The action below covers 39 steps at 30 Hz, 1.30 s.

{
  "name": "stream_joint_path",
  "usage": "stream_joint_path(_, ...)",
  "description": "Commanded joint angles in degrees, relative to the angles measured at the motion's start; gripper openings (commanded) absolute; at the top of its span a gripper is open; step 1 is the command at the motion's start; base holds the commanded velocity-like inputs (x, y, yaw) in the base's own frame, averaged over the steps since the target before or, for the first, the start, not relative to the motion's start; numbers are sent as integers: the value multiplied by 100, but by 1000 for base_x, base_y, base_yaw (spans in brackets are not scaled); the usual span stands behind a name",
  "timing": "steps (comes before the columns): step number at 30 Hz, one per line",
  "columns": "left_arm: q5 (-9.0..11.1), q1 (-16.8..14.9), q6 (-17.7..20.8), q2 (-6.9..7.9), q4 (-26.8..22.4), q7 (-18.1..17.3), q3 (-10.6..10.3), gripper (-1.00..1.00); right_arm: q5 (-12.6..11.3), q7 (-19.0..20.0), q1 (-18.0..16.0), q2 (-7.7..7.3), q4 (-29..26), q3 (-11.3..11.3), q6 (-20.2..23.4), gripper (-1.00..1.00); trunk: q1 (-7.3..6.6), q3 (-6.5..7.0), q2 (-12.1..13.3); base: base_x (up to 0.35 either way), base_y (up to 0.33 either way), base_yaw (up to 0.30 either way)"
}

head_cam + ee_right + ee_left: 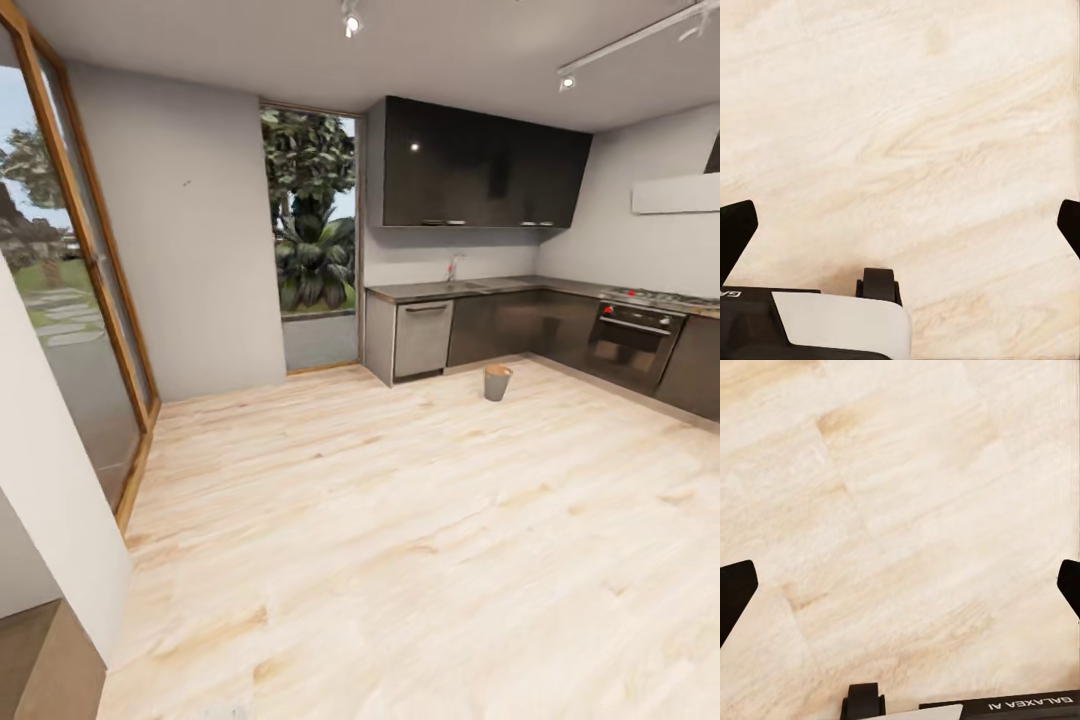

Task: Put the three can of soda from the living room inside the tash can in the kitchen.

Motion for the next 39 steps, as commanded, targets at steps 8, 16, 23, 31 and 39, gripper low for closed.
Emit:
stream_joint_path(8, 1, 0, 0, 0, 0, 0, 0, 100, 0, 0, 0, 0, 1, 0, -2, 100, 0, 0, 0, 0, 0, -300)
stream_joint_path(16, 1, 0, 0, 0, 0, 1, 0, 100, 0, 0, 0, 0, 0, 0, -2, 100, 0, 0, 0, 0, 0, -300)
stream_joint_path(23, 1, 0, 0, 0, 1, -7, 0, 100, -5, -12, 0, 0, 2, 0, -8, 100, 0, 0, 0, 1, 0, -281)
stream_joint_path(31, 1, 0, 0, 0, 0, -16, 0, 100, -8, -26, 0, 0, 0, 0, -9, 100, 0, 0, 0, 252, 0, -42)
stream_joint_path(39, 1, 0, -1, 0, 1, -16, 0, 100, -8, -27, 0, 0, -1, 0, -9, 100, 0, 0, 0, 342, 0, -2)
